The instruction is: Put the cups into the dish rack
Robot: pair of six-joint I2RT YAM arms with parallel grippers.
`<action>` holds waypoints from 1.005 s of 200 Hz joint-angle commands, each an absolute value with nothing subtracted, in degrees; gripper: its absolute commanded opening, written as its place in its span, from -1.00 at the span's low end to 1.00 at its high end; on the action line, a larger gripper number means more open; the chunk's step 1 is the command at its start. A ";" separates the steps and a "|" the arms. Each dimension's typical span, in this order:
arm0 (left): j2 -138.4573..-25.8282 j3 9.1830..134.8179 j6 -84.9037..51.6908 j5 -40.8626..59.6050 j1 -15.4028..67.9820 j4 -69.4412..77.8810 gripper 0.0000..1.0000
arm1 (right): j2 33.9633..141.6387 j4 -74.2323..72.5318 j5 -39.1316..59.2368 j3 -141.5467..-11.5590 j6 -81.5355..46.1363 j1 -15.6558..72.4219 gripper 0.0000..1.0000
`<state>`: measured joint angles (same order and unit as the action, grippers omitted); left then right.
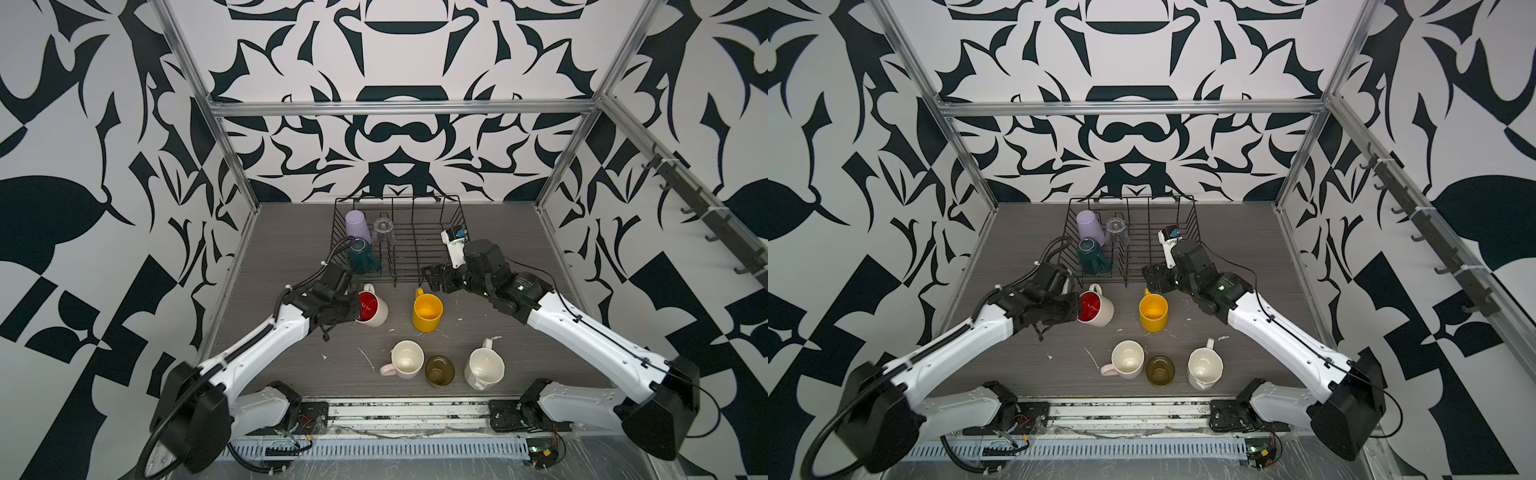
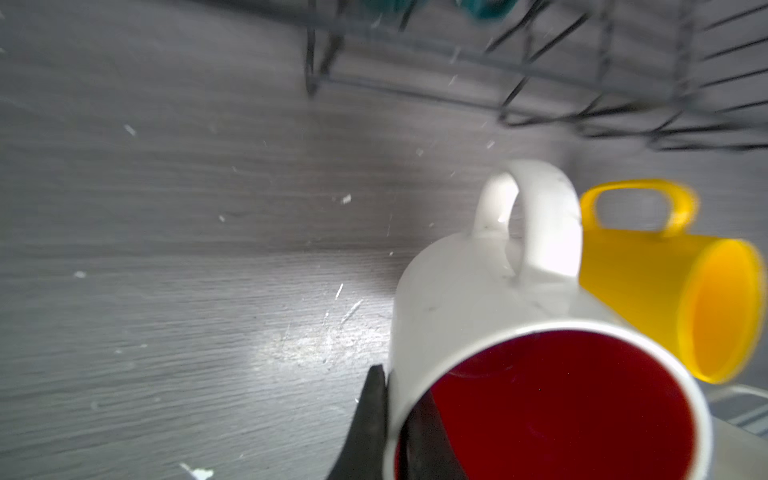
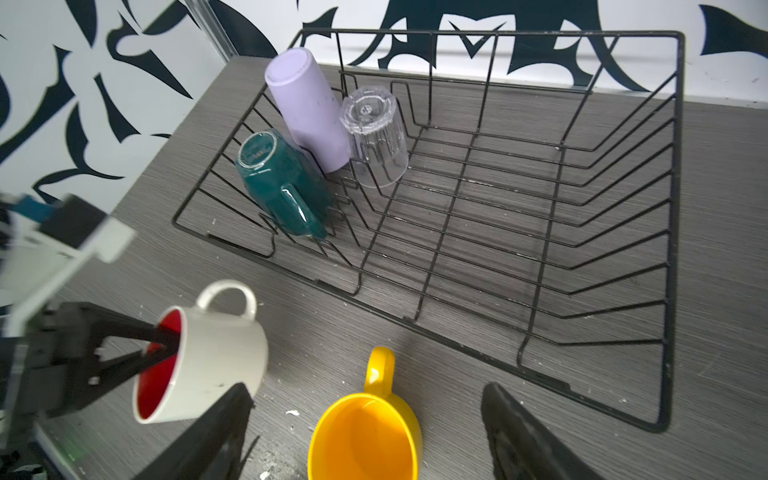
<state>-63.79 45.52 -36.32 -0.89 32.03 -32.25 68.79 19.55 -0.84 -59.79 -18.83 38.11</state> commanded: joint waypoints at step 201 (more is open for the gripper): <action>-54.96 38.58 -38.12 54.11 13.55 27.18 -1.00 | 64.79 -35.89 37.99 -43.37 -30.96 28.65 0.98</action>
<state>-54.19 36.95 -34.33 43.07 13.56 17.02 64.51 -22.70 31.46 -44.14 -28.95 29.10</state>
